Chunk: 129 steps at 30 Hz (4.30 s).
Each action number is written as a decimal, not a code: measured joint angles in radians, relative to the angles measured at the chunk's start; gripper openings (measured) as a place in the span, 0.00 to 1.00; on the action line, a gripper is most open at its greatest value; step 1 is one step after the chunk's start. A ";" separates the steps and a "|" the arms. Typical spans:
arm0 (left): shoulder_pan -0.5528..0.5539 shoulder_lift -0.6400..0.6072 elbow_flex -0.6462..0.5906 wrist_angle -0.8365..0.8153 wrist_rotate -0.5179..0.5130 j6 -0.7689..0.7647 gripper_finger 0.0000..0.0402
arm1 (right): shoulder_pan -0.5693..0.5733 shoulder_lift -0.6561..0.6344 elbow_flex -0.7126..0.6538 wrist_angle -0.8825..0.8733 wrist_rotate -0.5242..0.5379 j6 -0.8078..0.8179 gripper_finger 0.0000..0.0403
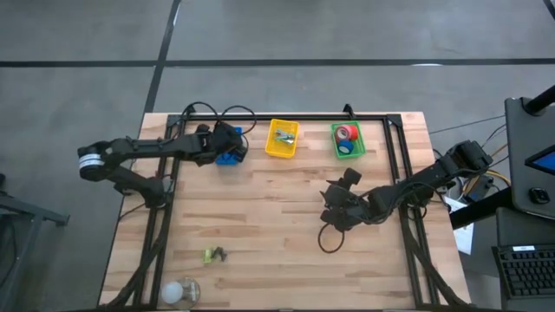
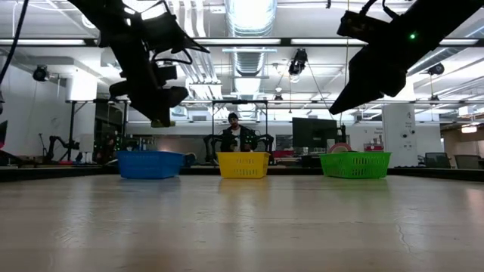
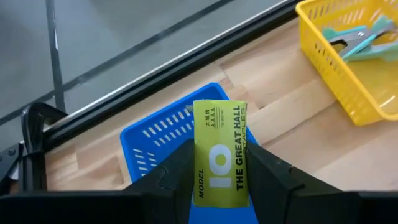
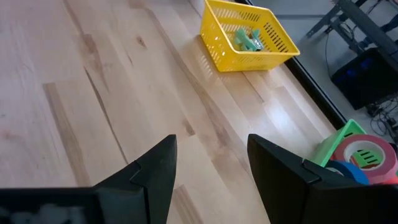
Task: Pick and place Stapler, Stapler remover, tape
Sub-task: Put the green staple box into the blue bin, then put the black staple remover into the yellow bin
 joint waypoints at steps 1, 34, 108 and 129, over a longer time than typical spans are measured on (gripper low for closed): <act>0.003 0.005 0.000 0.000 0.004 -0.002 0.31 | 0.001 0.000 0.000 0.000 -0.001 0.001 0.48; 0.201 0.185 0.001 0.047 0.119 0.058 0.33 | 0.002 0.003 -0.004 0.016 0.001 0.008 0.48; -0.974 0.092 -0.113 -0.086 0.813 -0.851 0.61 | 0.001 0.003 -0.020 0.026 0.003 0.005 0.48; -0.968 0.190 -0.084 -0.034 0.769 -0.754 0.49 | 0.001 0.002 -0.020 0.030 0.003 0.004 0.48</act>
